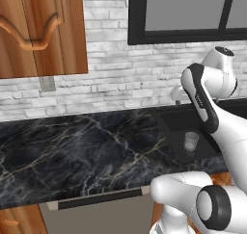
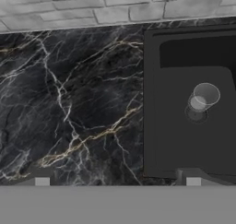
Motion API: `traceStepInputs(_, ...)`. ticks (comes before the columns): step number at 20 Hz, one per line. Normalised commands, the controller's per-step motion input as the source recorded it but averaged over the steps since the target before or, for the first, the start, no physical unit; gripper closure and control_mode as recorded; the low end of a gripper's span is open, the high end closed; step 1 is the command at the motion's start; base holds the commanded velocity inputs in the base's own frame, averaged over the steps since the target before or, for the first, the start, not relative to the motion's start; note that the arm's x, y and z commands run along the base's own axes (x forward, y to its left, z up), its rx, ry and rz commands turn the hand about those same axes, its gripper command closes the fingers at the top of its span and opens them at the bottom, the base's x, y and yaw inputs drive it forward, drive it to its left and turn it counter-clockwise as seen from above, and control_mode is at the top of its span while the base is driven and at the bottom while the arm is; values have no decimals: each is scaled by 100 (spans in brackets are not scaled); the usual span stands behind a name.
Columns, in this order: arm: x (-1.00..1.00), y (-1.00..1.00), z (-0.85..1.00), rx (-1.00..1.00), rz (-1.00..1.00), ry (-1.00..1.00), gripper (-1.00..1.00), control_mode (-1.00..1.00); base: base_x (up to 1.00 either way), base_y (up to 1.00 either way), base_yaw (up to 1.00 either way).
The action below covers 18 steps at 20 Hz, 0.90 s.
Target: Move any existing items from the left basin to the right basin for drying. Then move the mug from the counter to the left basin of the sink for washing.
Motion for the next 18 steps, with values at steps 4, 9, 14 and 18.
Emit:
traceStepInputs(4,1,-2,0,0,0,0,-100,-100,0,0,0)
traceStepInputs(9,0,-26,0,3,0,0,-100,-100,0,0,0)
traceStepInputs(14,0,0,0,0,0,0,-100,100,-2,-81,0)
traceStepInputs(18,0,0,0,0,0,0,-100,100,-1,-73,0)
